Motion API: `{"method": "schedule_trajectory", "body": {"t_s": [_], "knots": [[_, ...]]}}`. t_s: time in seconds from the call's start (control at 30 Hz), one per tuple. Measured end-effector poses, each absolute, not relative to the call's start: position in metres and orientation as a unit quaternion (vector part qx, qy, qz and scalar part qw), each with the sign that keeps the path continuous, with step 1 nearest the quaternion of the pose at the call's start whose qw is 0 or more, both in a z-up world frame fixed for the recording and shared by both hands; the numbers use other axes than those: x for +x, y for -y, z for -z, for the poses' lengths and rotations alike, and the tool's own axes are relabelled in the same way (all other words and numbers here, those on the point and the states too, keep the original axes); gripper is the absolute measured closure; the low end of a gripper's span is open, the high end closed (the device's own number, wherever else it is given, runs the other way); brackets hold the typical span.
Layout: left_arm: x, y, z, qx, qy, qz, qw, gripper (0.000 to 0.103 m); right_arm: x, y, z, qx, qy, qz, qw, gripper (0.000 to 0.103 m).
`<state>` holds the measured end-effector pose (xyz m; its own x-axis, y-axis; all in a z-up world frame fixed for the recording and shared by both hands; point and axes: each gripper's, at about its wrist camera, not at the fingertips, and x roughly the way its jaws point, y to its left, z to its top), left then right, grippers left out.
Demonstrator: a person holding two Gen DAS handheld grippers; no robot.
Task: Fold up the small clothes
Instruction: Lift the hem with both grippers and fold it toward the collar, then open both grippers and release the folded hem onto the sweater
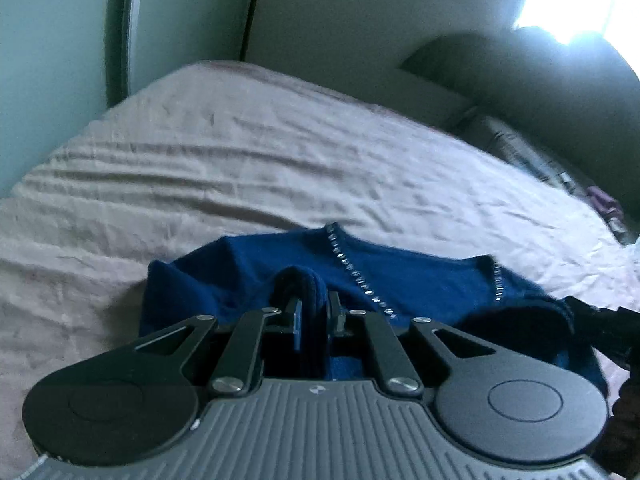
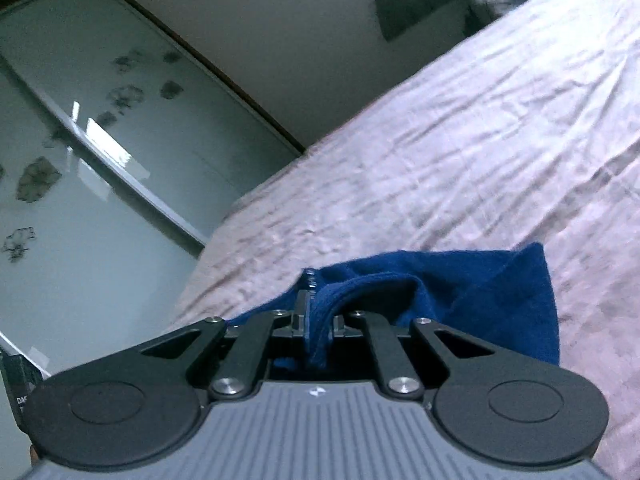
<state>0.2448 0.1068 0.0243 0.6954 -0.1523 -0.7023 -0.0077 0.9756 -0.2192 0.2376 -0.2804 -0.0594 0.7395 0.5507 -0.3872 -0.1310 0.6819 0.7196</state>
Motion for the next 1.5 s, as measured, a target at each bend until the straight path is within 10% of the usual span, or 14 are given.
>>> {"method": "schedule_trajectory", "body": {"t_s": [0.3,0.4,1.0,1.13,1.27,1.5], "knots": [[0.262,-0.149,-0.027,-0.203,-0.39,0.006,0.898,0.063,0.253,0.269,0.066,0.323,-0.334,-0.177,0.868,0.094],[0.249,-0.155,-0.04,-0.161,-0.345,-0.042,0.924,0.037,0.254,0.267,0.062,0.31,-0.338,-0.176,0.871,0.091],[0.213,-0.043,0.002,0.366,-0.246,0.154,0.884,0.032,0.263,0.271,0.059,0.302,-0.339,-0.181,0.873,0.075],[0.24,-0.038,0.017,0.378,-0.243,0.079,0.89,0.034,0.262,0.274,0.05,0.29,-0.318,-0.15,0.89,0.068],[0.271,-0.062,0.01,0.293,-0.266,-0.01,0.918,0.042,0.252,0.274,0.036,0.268,-0.283,-0.149,0.909,0.037],[0.262,-0.084,-0.013,0.236,-0.265,-0.004,0.935,0.031,0.246,0.236,0.022,0.146,-0.307,-0.235,0.911,0.038]]}}
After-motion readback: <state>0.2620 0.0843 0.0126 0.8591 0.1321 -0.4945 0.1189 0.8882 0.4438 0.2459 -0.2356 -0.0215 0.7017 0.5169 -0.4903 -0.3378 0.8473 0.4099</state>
